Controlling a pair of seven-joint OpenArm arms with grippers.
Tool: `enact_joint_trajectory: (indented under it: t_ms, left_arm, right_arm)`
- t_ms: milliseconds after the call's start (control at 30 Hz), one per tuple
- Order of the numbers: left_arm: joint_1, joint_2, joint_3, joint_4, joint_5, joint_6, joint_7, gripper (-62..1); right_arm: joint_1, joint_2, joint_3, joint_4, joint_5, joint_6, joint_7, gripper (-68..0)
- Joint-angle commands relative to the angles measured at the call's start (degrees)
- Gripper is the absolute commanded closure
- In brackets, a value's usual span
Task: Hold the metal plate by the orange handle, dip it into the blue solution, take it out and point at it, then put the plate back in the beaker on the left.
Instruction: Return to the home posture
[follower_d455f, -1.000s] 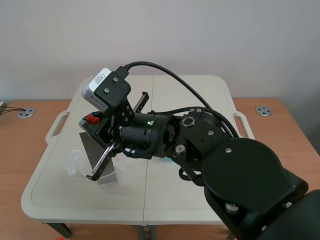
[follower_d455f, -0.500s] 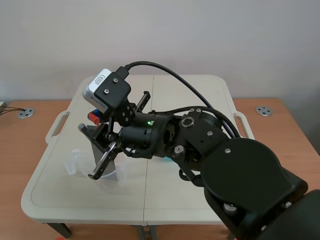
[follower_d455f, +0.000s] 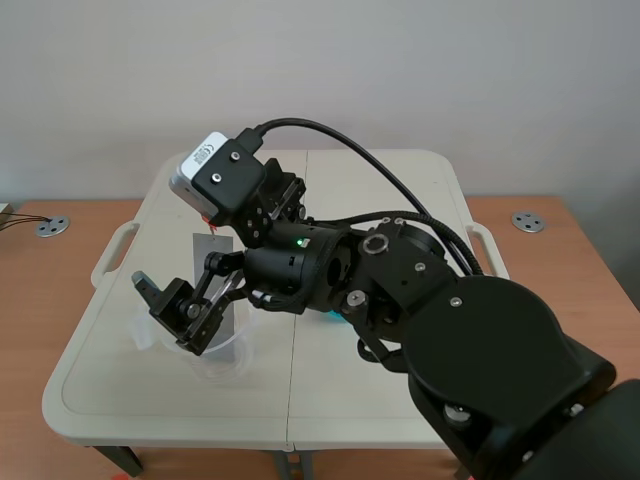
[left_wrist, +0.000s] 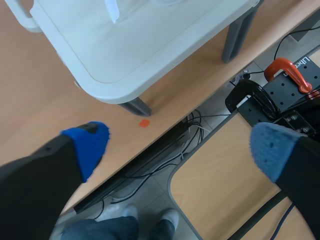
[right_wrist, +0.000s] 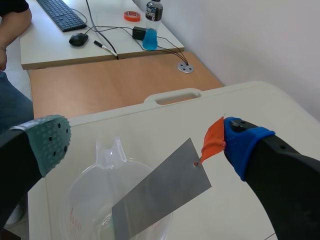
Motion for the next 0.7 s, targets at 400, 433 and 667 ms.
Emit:
enact_joint_trajectory:
  t_ms: [400, 433, 667]
  left_arm:
    - [-0.15, 0.00, -0.46, 0.61, -0.39, -0.11, -0.81, -62.0]
    - [-0.17, 0.00, -0.46, 0.61, -0.39, -0.11, -0.81, -62.0]
    - [-5.86, -0.04, -0.46, 0.81, -0.59, -0.09, -3.37, -62.0]
  right_arm:
    - [0.39, -0.07, 6.27, 3.76, 4.57, 2.82, -1.22, -66.3]
    - [-0.02, 0.13, 7.02, 4.98, 4.74, 3.08, -1.88, -66.4]
    - [-5.70, 2.54, 9.77, 16.74, 5.88, 7.23, -6.69, -66.4]
